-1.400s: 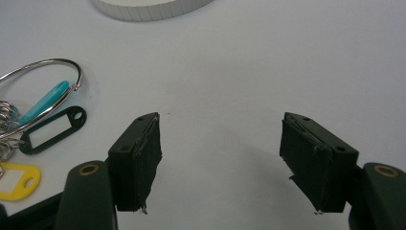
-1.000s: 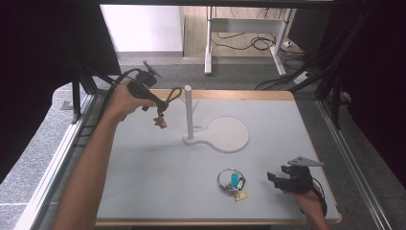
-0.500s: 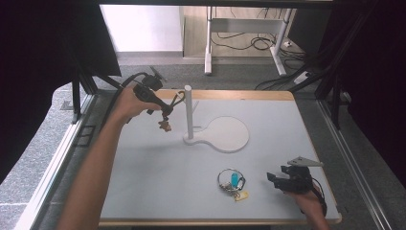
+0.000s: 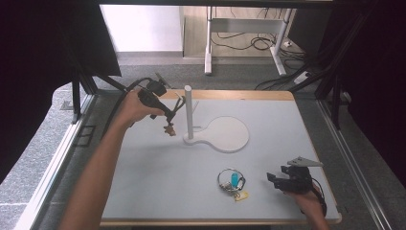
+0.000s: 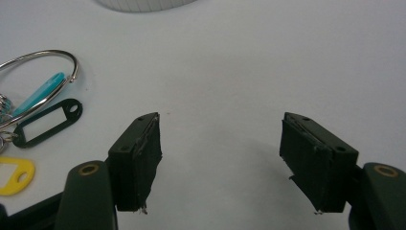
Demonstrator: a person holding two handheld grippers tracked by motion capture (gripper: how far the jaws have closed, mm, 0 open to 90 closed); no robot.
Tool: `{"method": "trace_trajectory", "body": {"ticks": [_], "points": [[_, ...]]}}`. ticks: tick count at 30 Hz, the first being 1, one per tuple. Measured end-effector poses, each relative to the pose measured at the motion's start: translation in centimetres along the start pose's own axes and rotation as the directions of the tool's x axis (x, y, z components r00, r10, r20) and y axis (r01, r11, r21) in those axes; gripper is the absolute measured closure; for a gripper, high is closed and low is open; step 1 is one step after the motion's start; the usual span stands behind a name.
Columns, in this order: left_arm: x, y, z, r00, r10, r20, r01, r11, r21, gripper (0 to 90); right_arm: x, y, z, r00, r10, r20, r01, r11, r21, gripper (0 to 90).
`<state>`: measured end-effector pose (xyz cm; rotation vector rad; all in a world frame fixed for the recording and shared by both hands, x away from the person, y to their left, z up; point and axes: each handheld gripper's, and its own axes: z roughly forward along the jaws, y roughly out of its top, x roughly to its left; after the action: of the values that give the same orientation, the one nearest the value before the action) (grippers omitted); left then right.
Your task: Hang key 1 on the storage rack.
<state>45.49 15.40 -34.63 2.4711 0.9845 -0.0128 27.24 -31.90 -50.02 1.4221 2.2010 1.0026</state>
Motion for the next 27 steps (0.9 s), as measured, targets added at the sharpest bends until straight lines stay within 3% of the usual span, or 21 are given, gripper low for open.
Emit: {"method": "trace_trajectory", "body": {"ticks": [8,11,14,18,27], "points": [[-0.9,-1.5,-1.1,0.9997,0.017,-0.017,-0.018,0.9992,-0.037,59.6,0.0,0.0,-0.1,1.0,0.0,0.0,0.0,1.0,-0.002,31.2],[-1.6,-2.9,-1.3,0.9992,0.013,-0.039,-0.015,0.9982,-0.057,57.4,0.0,0.0,-0.1,1.0,-0.002,-0.001,0.002,1.0,-0.005,31.2],[-2.4,-4.4,-1.2,0.9995,0.011,-0.03,-0.013,0.9972,-0.073,57.0,0.0,0.1,-0.2,1.0,-0.003,0.001,0.003,1.0,-0.008,31.2],[-3.4,-6.8,-0.5,0.9993,0.029,-0.024,-0.032,0.9951,-0.093,56.4,0.1,0.1,-0.3,1.0,-0.003,0.0,0.003,1.0,-0.01,31.2],[-4.1,-12.4,2.7,1.0,-0.007,0.005,0.008,0.9939,-0.11,56.4,0.2,0.1,-0.1,0.9999,-0.014,-0.01,0.014,1.0,-0.01,30.9]]}}
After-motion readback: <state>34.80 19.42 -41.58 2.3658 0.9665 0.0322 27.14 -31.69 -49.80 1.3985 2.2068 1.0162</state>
